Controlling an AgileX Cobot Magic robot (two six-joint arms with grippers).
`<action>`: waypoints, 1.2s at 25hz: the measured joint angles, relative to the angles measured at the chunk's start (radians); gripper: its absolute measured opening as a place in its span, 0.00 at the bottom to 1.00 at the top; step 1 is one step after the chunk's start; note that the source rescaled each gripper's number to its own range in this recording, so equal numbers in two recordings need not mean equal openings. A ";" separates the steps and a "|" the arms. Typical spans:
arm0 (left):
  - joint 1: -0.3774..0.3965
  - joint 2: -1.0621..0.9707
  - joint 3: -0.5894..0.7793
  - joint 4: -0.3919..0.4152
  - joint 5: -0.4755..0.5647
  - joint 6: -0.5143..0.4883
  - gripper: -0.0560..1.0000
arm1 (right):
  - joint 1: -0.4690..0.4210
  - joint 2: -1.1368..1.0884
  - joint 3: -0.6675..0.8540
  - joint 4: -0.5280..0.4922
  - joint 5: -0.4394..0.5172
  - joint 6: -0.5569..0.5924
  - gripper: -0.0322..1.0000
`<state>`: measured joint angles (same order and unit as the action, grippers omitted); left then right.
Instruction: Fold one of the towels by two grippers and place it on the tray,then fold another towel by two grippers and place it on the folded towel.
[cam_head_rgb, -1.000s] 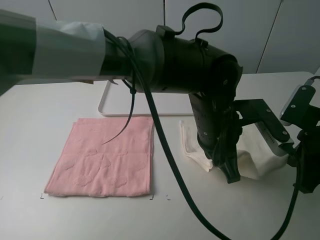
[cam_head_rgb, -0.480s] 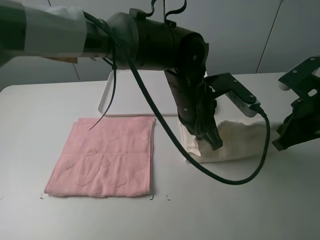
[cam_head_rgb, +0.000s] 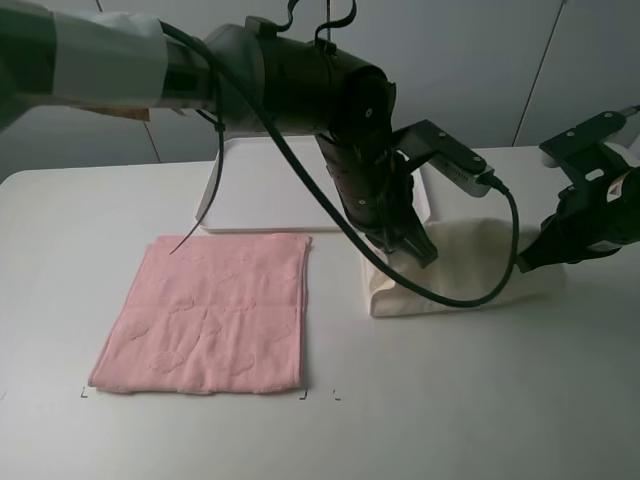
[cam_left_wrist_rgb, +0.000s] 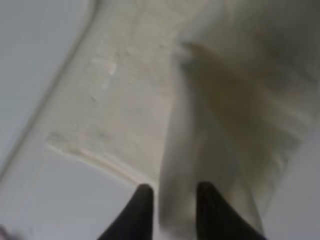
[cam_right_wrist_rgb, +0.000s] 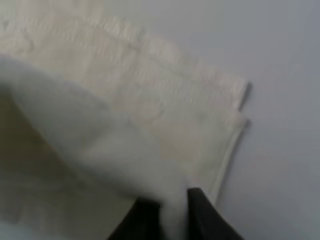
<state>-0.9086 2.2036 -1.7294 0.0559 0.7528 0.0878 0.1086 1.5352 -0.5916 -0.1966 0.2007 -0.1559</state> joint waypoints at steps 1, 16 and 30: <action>0.001 0.000 0.000 0.024 -0.006 -0.020 0.47 | 0.000 0.004 0.000 -0.008 -0.021 0.002 0.27; 0.013 0.000 -0.008 0.171 0.032 -0.243 0.99 | -0.064 0.072 -0.147 0.134 0.088 0.069 1.00; 0.110 0.081 -0.075 -0.075 0.058 -0.347 0.99 | -0.119 0.224 -0.360 0.211 0.412 0.039 1.00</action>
<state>-0.7985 2.2843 -1.8041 -0.0193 0.8103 -0.2593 -0.0103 1.7593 -0.9519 0.0148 0.6127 -0.1173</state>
